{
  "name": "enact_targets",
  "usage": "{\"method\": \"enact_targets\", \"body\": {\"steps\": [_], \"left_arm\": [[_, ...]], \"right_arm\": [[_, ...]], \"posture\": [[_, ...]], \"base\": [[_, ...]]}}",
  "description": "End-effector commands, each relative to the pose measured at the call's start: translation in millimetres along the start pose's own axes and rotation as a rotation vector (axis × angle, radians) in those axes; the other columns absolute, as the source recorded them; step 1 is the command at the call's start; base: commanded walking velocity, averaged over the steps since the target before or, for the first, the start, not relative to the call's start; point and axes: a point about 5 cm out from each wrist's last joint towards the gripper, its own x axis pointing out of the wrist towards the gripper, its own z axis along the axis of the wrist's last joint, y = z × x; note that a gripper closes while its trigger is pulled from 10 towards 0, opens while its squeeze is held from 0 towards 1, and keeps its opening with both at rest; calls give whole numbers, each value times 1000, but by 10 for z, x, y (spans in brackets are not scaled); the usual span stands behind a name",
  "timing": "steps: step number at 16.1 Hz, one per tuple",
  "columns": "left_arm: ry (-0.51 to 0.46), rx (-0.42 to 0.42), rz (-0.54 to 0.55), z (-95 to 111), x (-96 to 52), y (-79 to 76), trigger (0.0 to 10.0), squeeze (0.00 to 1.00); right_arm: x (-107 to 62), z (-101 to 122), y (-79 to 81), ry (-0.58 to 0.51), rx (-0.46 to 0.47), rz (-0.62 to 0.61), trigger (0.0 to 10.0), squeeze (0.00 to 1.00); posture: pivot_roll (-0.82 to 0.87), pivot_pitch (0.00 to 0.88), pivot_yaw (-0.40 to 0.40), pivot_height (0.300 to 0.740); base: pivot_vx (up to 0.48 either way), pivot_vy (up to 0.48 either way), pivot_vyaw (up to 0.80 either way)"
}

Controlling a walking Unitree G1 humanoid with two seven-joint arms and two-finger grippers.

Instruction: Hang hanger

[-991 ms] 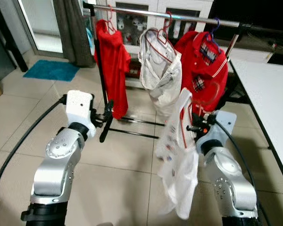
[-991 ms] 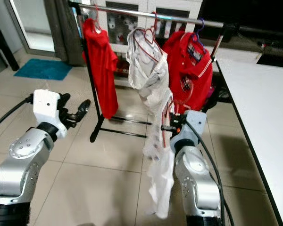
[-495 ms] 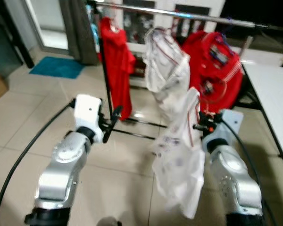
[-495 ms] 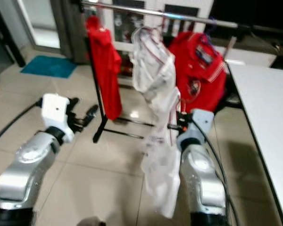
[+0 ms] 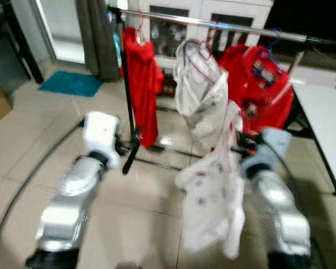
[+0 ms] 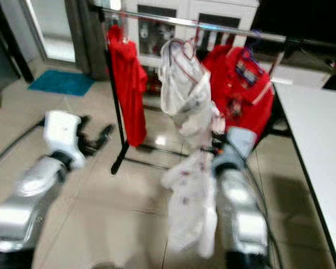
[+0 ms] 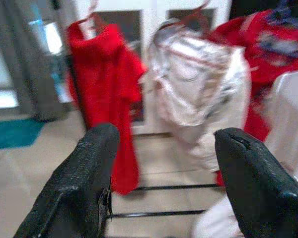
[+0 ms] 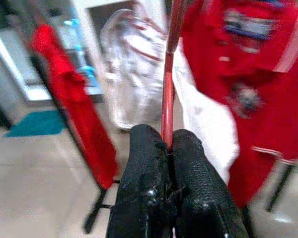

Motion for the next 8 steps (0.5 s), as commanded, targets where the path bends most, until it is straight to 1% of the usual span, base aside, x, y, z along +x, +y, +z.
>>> {"method": "enact_targets", "body": {"steps": [1, 4, 7, 8], "left_arm": [[-8, -14, -20, 20, 3, -77, 10000, 0], [-6, -20, -29, 4, 14, -106, 10000, 0], [-16, -23, -51, 48, 56, -126, 10000, 0], [-17, -21, -53, 53, 60, -121, 10000, 0]], "right_arm": [[13, 111, -62, -47, -17, -10, 10000, 0], [15, 114, -82, -45, -25, -15, 10000, 0], [20, 126, -110, -48, -33, -28, 10000, 0], [23, 135, -117, -54, -44, -34, 10000, 0]], "posture": [[80, 42, -42, 740], [71, 34, -36, 740], [78, 31, -23, 740], [77, 30, -20, 740]], "base": [[281, 0, 0], [285, 0, 0], [281, 0, -800], [285, 0, 0]]}}
